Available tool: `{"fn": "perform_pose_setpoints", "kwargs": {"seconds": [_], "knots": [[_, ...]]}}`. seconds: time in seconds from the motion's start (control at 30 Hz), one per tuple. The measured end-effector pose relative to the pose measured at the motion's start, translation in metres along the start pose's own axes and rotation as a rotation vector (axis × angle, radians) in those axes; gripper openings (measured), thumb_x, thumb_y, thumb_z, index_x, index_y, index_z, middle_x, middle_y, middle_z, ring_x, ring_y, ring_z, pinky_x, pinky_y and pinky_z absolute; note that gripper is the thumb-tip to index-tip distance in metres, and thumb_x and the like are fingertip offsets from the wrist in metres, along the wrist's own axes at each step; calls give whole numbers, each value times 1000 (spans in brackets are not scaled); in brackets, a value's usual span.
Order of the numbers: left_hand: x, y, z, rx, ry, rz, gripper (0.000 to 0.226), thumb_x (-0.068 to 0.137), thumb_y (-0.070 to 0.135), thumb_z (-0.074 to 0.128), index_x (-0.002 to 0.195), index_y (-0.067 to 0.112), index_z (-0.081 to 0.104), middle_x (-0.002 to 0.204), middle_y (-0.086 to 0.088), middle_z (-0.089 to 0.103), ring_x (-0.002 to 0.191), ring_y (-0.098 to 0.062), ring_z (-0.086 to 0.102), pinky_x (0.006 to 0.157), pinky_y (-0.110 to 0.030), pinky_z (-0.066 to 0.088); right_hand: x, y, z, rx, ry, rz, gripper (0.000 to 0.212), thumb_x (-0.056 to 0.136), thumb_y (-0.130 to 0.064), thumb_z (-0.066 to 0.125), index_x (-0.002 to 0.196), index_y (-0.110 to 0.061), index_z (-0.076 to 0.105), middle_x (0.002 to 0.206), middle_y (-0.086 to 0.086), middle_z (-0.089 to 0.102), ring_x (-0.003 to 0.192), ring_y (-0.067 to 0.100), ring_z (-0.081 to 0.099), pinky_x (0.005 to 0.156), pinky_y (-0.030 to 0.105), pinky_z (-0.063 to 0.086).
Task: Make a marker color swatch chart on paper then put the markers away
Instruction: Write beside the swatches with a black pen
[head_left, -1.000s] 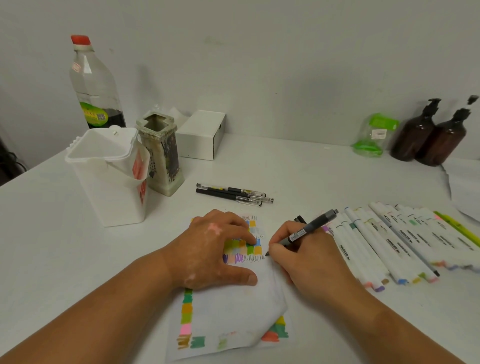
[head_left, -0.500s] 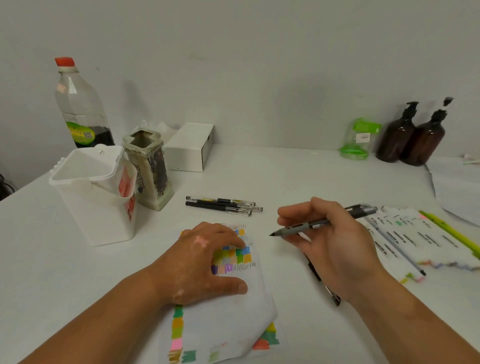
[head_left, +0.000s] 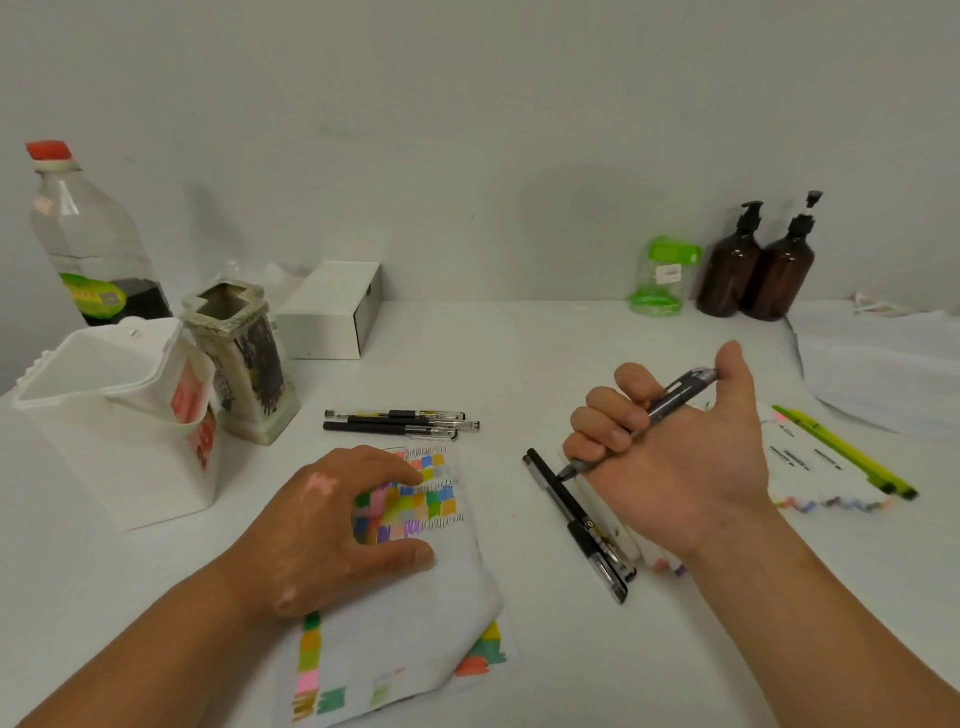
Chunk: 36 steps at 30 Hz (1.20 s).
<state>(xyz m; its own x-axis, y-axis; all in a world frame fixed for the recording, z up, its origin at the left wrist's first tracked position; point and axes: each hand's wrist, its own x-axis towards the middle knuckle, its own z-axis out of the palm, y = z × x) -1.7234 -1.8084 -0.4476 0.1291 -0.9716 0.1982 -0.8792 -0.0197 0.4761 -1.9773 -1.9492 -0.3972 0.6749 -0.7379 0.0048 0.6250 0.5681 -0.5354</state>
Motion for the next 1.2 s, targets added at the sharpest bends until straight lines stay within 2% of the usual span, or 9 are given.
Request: {"fn": "perform_pose_setpoints", "kwargs": {"seconds": [0.1, 0.27, 0.47, 0.53, 0.6, 0.67, 0.77, 0.97, 1.2], "knots": [[-1, -8, -9, 4, -35, -13, 72, 57, 83, 68, 118, 48, 61, 122, 41, 45, 115, 9, 45, 96, -18, 39, -1, 0, 1, 3, 15, -16, 58, 85, -68, 38, 62, -16, 41, 61, -2, 26, 55, 17, 26, 53, 32, 31], [-1, -23, -22, 37, -146, -47, 83, 49, 90, 68, 121, 49, 59, 132, 36, 42, 122, 5, 41, 95, -18, 38, 3, 2, 5, -146, 102, 25, 68, 94, -76, 33, 74, -16, 56, 62, -2, 32, 53, 15, 30, 49, 29, 26], [-1, -27, -26, 17, -225, -86, 80, 54, 79, 77, 124, 52, 53, 138, 35, 37, 127, 2, 39, 104, -23, 43, 2, 16, 1, -648, 202, -45, 36, 103, -24, 49, 86, -8, 77, 72, 3, 55, 59, 17, 54, 53, 34, 49], [-2, -32, -31, 20, -238, -107, 76, 56, 74, 80, 123, 53, 51, 139, 34, 35, 127, 3, 39, 100, -17, 40, -1, 19, -1, -1137, 270, -127, 33, 102, -30, 54, 88, -16, 80, 66, -4, 60, 61, 12, 60, 67, 31, 54], [-4, -38, -38, 32, -262, -132, 75, 57, 72, 81, 123, 53, 50, 141, 35, 34, 128, 3, 37, 99, -16, 33, -2, 23, -3, -1594, 229, -205, 25, 98, -38, 60, 90, -23, 78, 59, -7, 58, 56, 3, 56, 60, 10, 43], [-5, -43, -42, 42, -287, -151, 74, 58, 71, 81, 123, 52, 50, 141, 34, 35, 129, 1, 37, 101, -18, 33, -4, 30, -2, -1783, 193, -212, 6, 93, -39, 66, 94, -36, 71, 64, -12, 65, 61, -2, 59, 56, 8, 41], [-4, -42, -36, 79, -298, -145, 71, 60, 71, 80, 121, 50, 52, 143, 29, 37, 130, -2, 37, 107, -25, 37, -5, 44, -3, -2023, 203, -161, 14, 89, -43, 70, 102, -42, 68, 69, -20, 68, 72, -5, 61, 56, 13, 39], [1, -35, -12, 100, -236, -30, 79, 57, 89, 63, 125, 49, 52, 143, 29, 38, 131, 1, 31, 113, -33, 29, -2, 56, -8, -2313, 254, -108, 30, 85, -58, 65, 111, -43, 67, 79, -19, 64, 82, 1, 59, 68, 22, 48], [1, -49, -15, 17, -219, -30, 81, 56, 89, 65, 127, 54, 50, 143, 30, 37, 130, 2, 29, 108, -29, 29, 3, 48, 1, -2311, 321, -224, 8, 86, -46, 70, 83, -40, 67, 71, -21, 63, 70, -2, 57, 65, 25, 51]]}}
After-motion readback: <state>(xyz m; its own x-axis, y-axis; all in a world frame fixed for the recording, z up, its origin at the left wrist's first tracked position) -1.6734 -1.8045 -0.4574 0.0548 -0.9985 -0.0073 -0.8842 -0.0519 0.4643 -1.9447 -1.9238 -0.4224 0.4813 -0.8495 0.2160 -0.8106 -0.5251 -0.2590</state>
